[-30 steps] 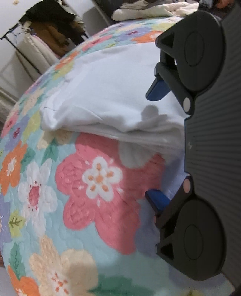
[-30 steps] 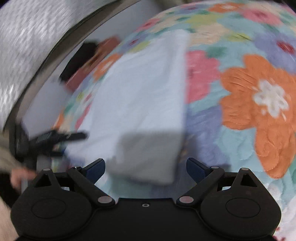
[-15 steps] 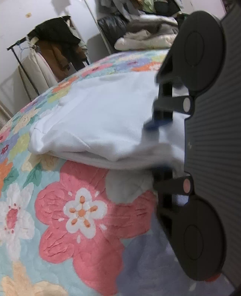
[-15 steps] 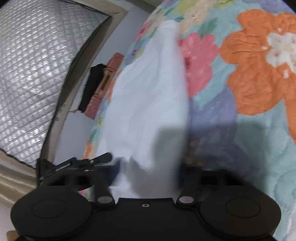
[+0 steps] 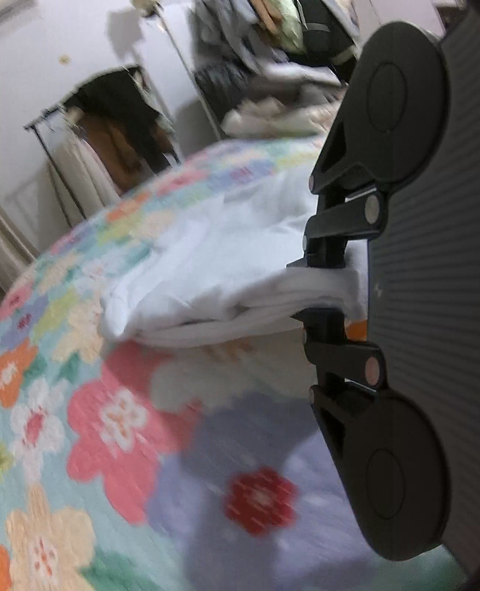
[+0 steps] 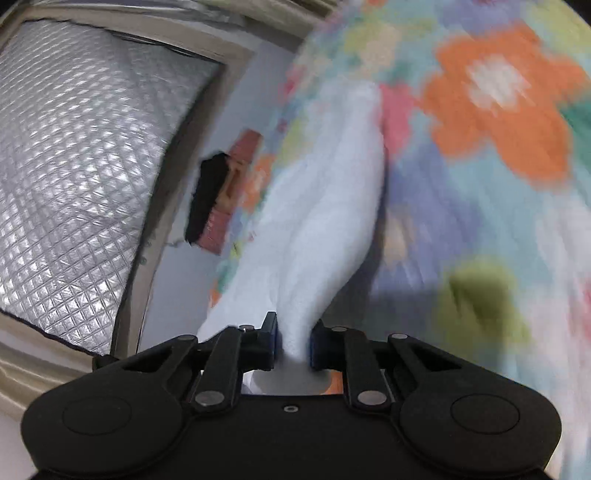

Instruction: Fold clothes

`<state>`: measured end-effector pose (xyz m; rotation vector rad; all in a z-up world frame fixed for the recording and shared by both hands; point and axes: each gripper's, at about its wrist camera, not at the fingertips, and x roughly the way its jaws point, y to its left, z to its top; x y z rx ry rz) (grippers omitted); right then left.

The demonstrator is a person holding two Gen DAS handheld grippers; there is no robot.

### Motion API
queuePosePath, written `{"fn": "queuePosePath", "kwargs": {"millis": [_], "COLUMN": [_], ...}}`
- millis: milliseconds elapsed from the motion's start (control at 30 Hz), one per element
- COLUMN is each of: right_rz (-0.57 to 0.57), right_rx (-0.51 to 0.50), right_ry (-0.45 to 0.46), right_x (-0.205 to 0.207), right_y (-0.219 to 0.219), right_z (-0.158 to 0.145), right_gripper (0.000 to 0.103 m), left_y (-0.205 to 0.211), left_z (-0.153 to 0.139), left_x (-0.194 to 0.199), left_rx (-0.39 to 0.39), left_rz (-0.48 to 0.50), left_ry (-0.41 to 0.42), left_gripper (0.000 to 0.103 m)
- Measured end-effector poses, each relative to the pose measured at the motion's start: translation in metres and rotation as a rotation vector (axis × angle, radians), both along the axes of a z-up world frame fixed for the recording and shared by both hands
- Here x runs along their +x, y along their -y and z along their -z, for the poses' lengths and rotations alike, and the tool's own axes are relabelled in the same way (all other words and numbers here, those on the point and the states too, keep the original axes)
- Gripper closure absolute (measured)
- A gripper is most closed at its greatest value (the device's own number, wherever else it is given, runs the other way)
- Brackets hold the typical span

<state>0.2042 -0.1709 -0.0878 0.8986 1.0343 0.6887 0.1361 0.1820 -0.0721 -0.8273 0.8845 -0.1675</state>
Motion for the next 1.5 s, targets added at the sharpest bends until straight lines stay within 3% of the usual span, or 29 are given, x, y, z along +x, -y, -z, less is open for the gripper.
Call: {"fn": "queuePosePath", "kwargs": {"millis": [100,167,233,333,433,533,700,867,933,1000,1067,1200,1267,1500], "right_rz": [0.017,0.024,0.026,0.016,-0.002,0.041,0.222,0.210,0.190,0.173,0.154,0.124,0.109,0.024], "right_rx": [0.086,0.204,0.248,0.161,0.096,0.095,0.084,0.089,0.105,0.116,0.134,0.162,0.134,-0.352], "right_ry": [-0.102,-0.182,-0.185,-0.145,-0.119,-0.114,-0.108,-0.072,-0.024,0.024,0.077,0.168,0.238,0.587], "right_x": [-0.020,-0.002,0.023,0.054,0.085,0.110,0.116,0.118,0.121,0.121,0.124,0.129,0.127,0.099], "right_y": [0.012,0.016,0.018,0.012,0.003,-0.004,0.025,0.036,0.041,0.045,0.046,0.051,0.051,0.019], "right_z": [0.005,0.001,-0.016,-0.050,-0.065,-0.062,-0.039,-0.018,-0.019,-0.023,-0.028,-0.034,-0.039,-0.080], "right_gripper": [0.083,0.083,0.083,0.083,0.083,0.083,0.085,0.082,0.077,0.065,0.042,0.039,0.039,0.038], "left_y": [0.003,-0.004,-0.017,-0.031,-0.028,-0.023,-0.028,-0.019,-0.019,-0.018,-0.021,-0.036,-0.039,-0.048], "left_z": [-0.003,-0.007,-0.008,-0.009,-0.024,-0.032,-0.016,-0.002,-0.003,0.000,0.008,0.029,0.033,0.047], "left_x": [-0.017,-0.004,0.013,0.049,0.091,0.123,0.150,0.158,0.165,0.173,0.177,0.182,0.184,0.189], "left_rx": [-0.051,-0.075,-0.144,-0.213,-0.080,-0.011,-0.143,-0.144,-0.148,-0.145,-0.159,-0.282,-0.308,-0.394], "left_rz": [-0.007,-0.017,-0.036,-0.041,-0.012,0.010,-0.017,-0.016,0.005,0.016,0.006,-0.026,-0.027,-0.067], "left_ry": [-0.004,-0.017,-0.024,-0.072,-0.094,-0.072,0.076,0.145,0.175,0.185,0.168,0.146,0.138,0.105], "left_gripper": [0.088,0.087,0.087,0.086,0.086,0.086,0.085,0.085,0.084,0.083,0.083,0.083,0.083,0.082]}}
